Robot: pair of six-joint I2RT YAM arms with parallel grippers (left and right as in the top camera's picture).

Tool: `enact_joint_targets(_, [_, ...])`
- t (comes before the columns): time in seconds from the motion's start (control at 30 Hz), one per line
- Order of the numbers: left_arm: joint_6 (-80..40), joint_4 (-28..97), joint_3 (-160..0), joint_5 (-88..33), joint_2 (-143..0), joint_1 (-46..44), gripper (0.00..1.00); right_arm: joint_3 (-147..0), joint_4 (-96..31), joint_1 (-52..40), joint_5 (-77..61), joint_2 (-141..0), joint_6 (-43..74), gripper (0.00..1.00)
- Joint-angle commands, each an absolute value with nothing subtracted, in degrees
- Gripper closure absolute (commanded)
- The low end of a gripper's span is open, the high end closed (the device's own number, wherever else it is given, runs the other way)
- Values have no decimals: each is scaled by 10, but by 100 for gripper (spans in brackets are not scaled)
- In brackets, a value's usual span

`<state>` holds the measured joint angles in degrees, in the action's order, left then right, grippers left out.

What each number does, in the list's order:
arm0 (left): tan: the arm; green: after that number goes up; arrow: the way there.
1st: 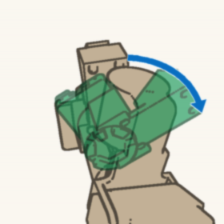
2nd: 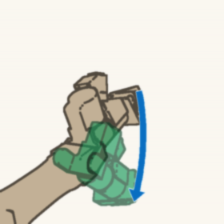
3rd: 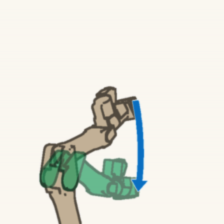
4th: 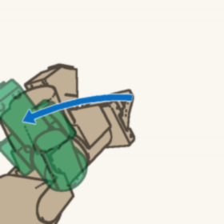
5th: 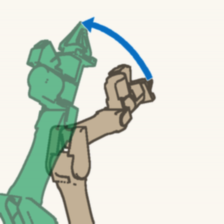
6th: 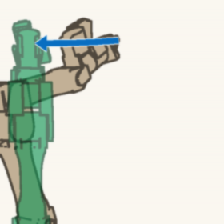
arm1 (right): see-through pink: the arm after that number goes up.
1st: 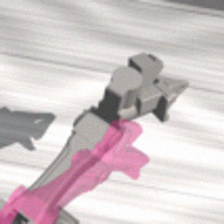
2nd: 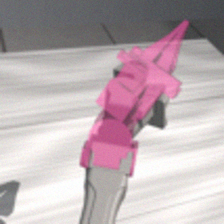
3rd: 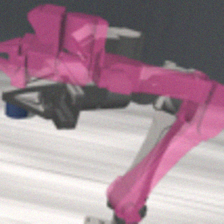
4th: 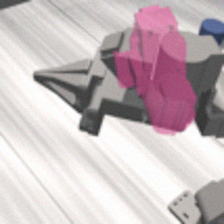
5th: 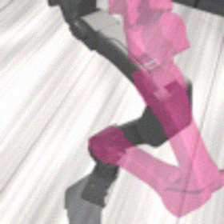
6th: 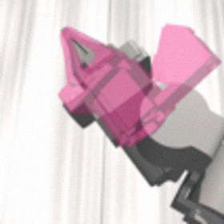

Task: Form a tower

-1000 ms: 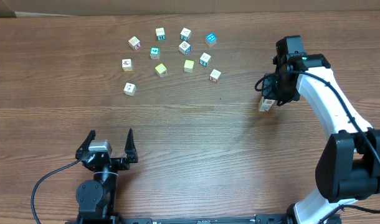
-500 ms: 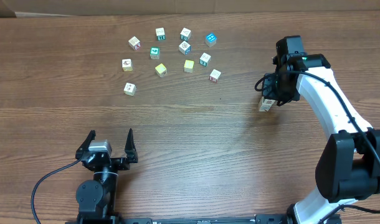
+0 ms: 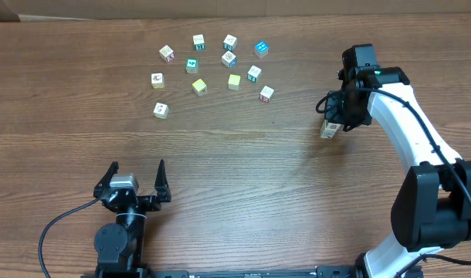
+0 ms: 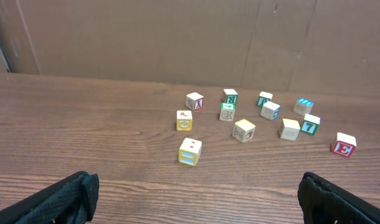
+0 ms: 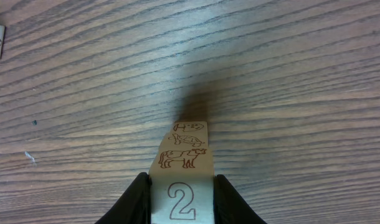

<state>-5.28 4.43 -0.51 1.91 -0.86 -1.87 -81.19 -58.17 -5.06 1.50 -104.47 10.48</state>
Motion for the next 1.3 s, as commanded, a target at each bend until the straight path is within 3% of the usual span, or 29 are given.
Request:
enact_joint_targets(0.0, [-36,43,-3,18,-4,-21,0,-811,-583,-52,14,-1039,105,76])
enact_joint_targets(1.0, [-36,43,-3,18,-4,-21,0,-819,-587,-52,3,-1039,104,72])
enact_joint_targets(1.27, [-36,43,-3,18,-4,-21,0,-819,-586,-52,4,-1039,104,75])
